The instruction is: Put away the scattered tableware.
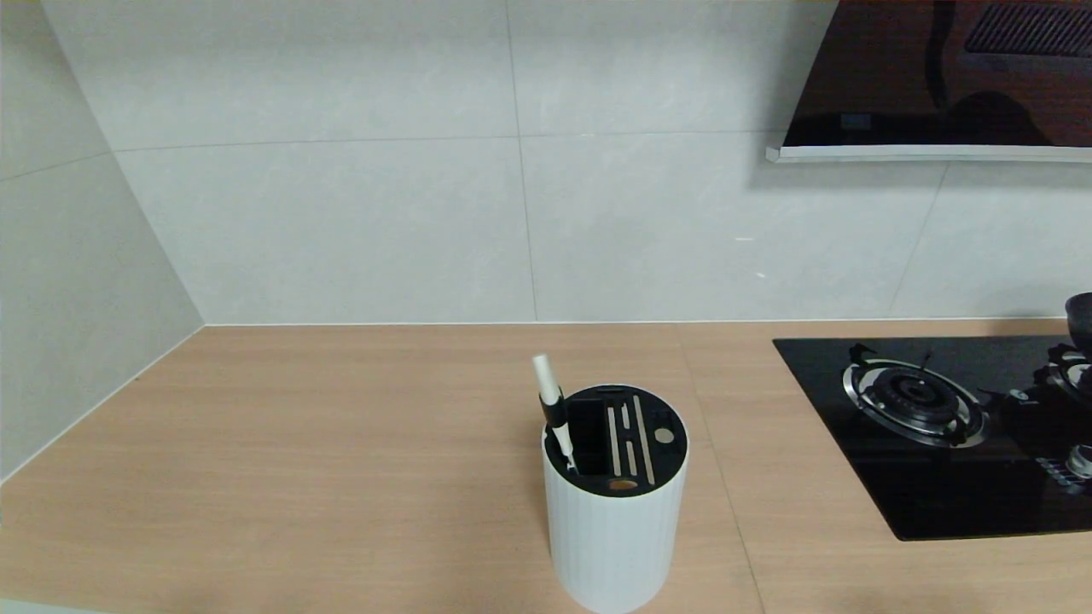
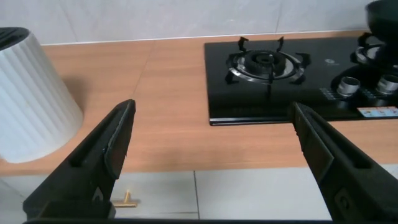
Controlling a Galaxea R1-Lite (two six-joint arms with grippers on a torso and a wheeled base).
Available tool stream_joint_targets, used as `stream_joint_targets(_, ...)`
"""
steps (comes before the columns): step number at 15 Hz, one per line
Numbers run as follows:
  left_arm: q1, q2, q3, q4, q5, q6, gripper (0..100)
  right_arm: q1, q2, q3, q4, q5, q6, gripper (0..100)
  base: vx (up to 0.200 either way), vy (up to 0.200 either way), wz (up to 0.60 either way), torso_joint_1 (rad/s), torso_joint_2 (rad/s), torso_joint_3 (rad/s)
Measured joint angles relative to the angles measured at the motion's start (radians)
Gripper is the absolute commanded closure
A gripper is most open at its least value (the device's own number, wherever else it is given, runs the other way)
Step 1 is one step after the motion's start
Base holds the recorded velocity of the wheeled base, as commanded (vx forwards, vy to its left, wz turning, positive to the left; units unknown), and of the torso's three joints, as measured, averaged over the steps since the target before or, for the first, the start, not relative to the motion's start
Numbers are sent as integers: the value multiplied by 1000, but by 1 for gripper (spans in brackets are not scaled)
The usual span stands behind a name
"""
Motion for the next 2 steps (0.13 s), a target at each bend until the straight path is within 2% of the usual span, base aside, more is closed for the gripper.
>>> stream_joint_targets(2,0,0,0,0,0,-1,0,1,0,0,0,2,0,0,0,0,0,0,0,0)
